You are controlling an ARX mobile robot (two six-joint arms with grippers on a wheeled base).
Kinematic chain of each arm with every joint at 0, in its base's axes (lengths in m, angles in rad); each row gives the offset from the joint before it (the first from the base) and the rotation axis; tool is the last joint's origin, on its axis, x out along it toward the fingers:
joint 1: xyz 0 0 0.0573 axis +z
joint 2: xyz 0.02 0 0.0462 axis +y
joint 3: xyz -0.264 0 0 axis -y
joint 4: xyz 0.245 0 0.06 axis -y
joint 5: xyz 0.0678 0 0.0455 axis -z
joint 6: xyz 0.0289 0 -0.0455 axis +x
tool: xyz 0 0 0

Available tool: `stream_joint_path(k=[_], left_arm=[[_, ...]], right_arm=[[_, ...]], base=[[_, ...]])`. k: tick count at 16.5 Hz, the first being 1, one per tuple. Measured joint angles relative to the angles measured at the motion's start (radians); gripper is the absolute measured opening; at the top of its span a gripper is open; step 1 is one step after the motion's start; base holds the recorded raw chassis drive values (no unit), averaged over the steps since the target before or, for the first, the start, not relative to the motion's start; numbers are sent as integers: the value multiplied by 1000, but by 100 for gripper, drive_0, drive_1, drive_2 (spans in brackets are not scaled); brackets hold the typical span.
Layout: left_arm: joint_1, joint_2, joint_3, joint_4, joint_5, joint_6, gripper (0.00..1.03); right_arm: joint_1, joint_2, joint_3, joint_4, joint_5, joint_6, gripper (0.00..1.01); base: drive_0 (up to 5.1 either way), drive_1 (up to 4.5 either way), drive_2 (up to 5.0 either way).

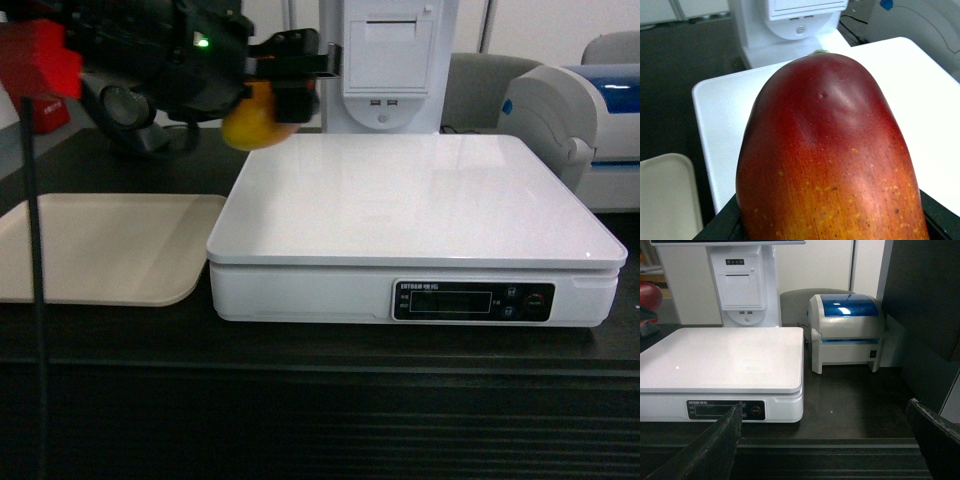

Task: Place dark red mango on scale at checkout

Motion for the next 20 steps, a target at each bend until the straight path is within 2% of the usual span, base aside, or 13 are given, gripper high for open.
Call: stream_joint_path(k=[3, 5, 12, 15, 19, 20], left_arm=[[-84, 102, 130, -50, -14, -50, 62], [-120, 179, 221, -85, -20, -78, 62], [-149, 376, 432, -211, -91, -205, 62], [-160, 422, 492, -259, -143, -215, 62], [-182, 438, 528, -293, -190, -188, 62], [-187, 439, 530, -290, -184, -185, 62]], right_arm=[[0, 0, 0, 0, 0, 0, 98], [0, 0, 0, 0, 0, 0, 98], [0, 0, 0, 0, 0, 0, 98], [0, 0, 0, 0, 0, 0, 98], [0, 0, 0, 0, 0, 0, 98], [0, 0, 0, 0, 0, 0, 98]], base=[[0, 0, 0], [0, 0, 0], [0, 0, 0], [0, 0, 0], [0, 0, 0], [0, 0, 0]])
